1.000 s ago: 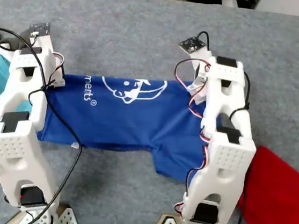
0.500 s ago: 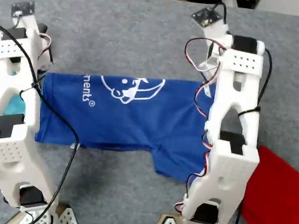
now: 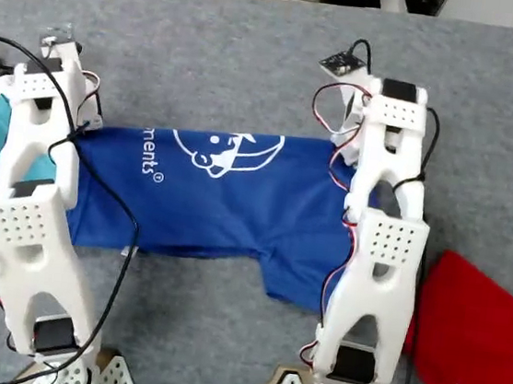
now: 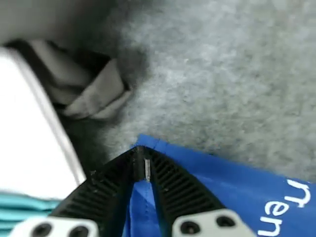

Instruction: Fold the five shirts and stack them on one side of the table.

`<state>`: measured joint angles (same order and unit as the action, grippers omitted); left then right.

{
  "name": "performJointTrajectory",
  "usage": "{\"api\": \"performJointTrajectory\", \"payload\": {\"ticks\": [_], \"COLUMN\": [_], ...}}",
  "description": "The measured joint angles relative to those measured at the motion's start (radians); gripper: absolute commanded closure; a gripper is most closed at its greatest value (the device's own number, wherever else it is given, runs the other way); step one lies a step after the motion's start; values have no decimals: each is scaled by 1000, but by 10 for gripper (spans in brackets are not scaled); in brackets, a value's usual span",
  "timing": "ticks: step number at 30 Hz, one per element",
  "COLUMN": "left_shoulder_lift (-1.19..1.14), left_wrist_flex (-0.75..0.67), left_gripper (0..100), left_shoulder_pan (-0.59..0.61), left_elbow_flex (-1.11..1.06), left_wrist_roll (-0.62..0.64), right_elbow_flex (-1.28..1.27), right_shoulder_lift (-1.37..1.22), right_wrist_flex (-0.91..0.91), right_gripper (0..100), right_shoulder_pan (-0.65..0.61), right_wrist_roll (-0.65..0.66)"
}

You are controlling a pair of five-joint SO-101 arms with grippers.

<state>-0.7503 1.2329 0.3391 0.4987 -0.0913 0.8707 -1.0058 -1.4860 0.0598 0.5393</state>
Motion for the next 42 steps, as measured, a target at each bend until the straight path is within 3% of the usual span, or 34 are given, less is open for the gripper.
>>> {"api": "performJointTrajectory", "payload": {"ticks": [12,17,22,26,32,36,42], "left_shoulder_lift": [-35,-34,23,209,555,657,660], "left_wrist_flex": [364,500,517,517,494,242,-307], "left_gripper": [981,981,981,981,981,981,981], "left_shoulder_pan": [37,48,77,78,68,74,92], "left_elbow_flex": [420,661,655,442,-87,-470,-976], "left_wrist_roll": [-2,-41,-51,-57,-58,-60,-60], "right_elbow_flex": [430,334,21,-298,-792,-1140,-1600], "right_shoulder_lift": [-3,157,457,743,1151,1344,1494], "right_wrist_flex": [-279,-281,-281,-281,-264,-256,-44], "right_gripper": [994,992,990,990,990,990,988], "right_shoulder_pan": [6,6,-5,-46,-83,-115,-155], "right_wrist_roll": [-6,-8,54,160,361,489,548]}}
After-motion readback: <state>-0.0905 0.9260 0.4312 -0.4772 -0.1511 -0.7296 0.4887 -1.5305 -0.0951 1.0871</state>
